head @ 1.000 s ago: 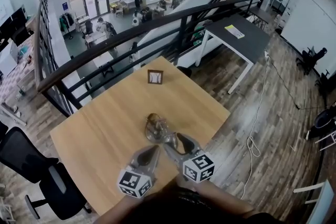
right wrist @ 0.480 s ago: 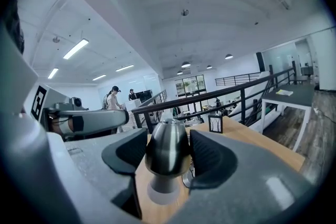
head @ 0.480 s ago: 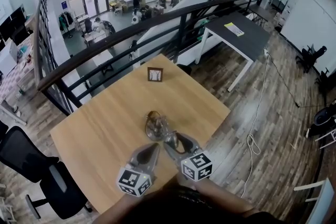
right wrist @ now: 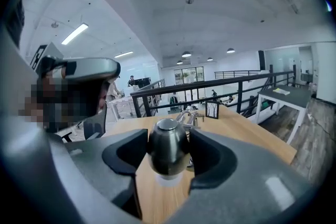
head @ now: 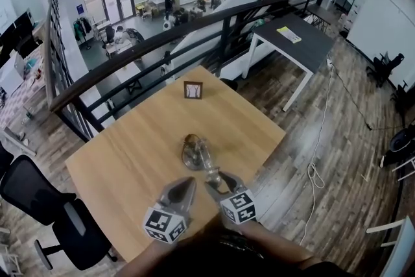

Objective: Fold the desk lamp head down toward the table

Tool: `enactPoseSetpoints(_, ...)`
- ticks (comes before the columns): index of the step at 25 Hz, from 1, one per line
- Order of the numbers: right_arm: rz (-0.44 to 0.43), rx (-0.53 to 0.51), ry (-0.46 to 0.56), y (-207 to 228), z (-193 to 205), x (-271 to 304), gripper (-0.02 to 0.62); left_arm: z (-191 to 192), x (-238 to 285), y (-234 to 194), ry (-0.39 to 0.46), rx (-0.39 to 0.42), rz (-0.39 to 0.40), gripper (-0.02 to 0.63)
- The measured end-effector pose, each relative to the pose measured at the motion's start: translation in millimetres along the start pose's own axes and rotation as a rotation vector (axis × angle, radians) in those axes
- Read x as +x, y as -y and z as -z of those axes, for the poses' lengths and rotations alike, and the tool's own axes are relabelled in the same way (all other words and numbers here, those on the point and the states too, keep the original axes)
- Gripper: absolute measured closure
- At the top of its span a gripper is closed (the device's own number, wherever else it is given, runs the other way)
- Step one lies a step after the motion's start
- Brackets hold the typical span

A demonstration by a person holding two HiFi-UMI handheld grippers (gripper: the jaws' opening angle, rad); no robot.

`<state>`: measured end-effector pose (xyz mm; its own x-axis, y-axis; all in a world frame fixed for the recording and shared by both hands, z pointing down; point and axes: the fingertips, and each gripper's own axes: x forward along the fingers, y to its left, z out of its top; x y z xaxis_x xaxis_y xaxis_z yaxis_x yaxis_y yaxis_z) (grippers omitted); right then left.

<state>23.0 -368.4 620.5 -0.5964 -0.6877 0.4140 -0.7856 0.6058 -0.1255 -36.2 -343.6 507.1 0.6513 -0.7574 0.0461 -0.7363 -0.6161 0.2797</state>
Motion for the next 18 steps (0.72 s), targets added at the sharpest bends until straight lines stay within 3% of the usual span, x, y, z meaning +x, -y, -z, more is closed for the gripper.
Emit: enactPoseSetpoints(18,0.081,-0.14,-0.152,12.0,120.7,66.2,0.356,14.8,-37.8,-18.2,-0.048,0.009,-0.09,0.604)
